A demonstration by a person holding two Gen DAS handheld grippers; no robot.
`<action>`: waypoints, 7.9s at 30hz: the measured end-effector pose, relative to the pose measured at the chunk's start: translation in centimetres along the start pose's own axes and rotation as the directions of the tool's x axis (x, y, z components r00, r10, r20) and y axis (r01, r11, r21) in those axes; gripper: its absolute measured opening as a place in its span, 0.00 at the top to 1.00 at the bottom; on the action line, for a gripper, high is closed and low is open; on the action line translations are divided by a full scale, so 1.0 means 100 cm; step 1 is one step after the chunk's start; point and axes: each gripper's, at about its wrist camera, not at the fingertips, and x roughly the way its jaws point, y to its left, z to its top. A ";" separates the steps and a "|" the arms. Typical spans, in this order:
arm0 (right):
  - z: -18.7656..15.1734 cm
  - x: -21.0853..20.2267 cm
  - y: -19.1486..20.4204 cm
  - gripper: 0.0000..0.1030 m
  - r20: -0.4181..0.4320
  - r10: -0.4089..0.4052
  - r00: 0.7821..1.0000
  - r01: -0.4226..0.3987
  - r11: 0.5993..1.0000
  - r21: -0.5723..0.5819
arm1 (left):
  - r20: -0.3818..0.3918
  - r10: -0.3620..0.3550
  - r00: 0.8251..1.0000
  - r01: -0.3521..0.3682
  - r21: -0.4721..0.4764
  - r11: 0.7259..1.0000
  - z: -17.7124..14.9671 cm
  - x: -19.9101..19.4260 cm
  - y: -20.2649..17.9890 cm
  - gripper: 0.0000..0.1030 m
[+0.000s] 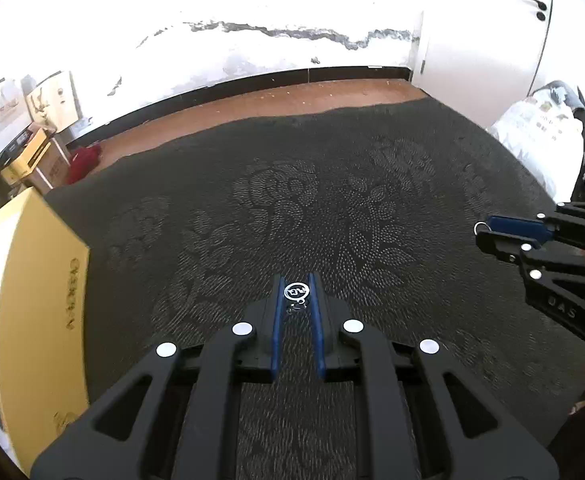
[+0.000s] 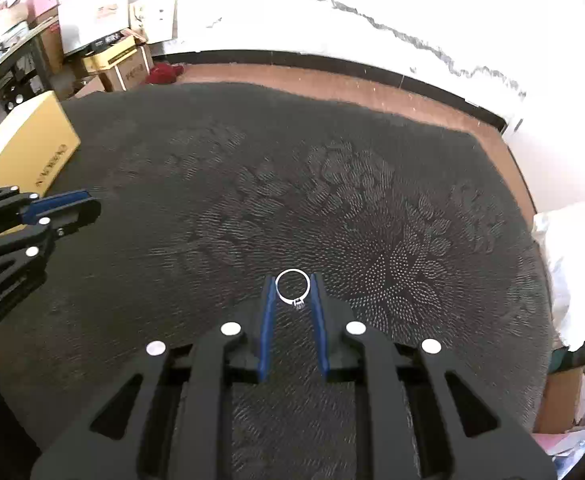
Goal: Organize jewelry
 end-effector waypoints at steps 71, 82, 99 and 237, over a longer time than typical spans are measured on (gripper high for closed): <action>0.065 -0.063 0.417 0.82 -0.013 0.219 0.976 -0.206 0.892 -0.402 | -0.117 0.301 0.946 -0.321 -0.451 0.833 -0.150 -0.150 0.310 0.88; 0.070 -0.039 0.417 0.82 -0.032 0.210 0.977 -0.205 0.893 -0.400 | -0.134 0.289 0.948 -0.318 -0.454 0.832 -0.145 -0.129 0.315 0.88; 0.074 -0.004 0.412 0.82 -0.064 0.202 0.977 -0.211 0.901 -0.380 | -0.158 0.289 0.944 -0.330 -0.445 0.833 -0.140 -0.103 0.321 0.88; -0.050 -0.016 0.019 0.10 0.013 0.005 1.000 -0.007 0.986 0.167 | -0.122 0.116 0.986 -0.138 -0.195 0.971 -0.047 -0.012 0.027 0.06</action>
